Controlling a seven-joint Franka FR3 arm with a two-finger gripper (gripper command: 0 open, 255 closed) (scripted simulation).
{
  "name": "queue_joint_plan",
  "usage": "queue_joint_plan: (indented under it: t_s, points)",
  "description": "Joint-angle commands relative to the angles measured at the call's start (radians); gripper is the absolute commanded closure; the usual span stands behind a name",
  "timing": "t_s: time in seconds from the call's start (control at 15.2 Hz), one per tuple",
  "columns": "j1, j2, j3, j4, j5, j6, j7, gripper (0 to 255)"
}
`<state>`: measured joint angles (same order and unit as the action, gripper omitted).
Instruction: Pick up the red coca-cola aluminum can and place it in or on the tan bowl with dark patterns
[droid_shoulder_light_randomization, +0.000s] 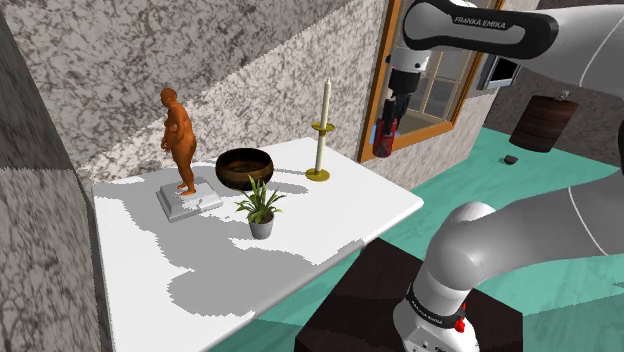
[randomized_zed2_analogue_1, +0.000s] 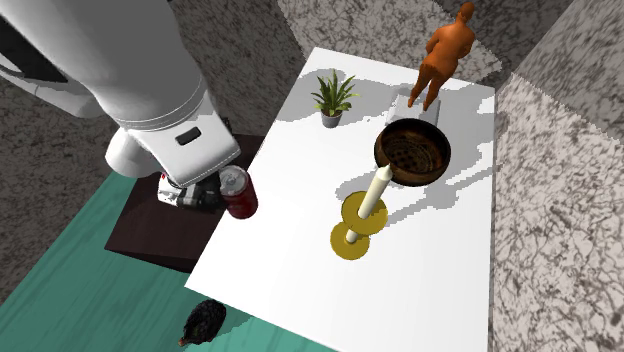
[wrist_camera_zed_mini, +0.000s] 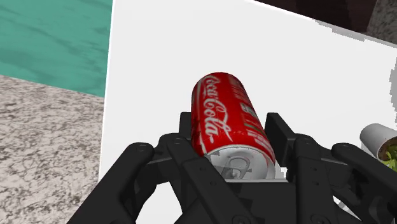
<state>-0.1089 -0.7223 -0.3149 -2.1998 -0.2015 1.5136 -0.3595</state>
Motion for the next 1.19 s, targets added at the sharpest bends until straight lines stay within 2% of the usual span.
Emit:
queue_joint_plan:
  t_s: [0.0, 0.59, 1.12]
  points:
    - [0.02, 0.044, 0.027, 0.021, 0.027, 0.019, 0.038, 255]
    - [0.097, 0.281, 0.12, 0.196, 0.123, 0.067, 0.174, 255]
    - [0.15, 0.526, 0.184, 0.438, 0.179, 0.065, 0.274, 255]
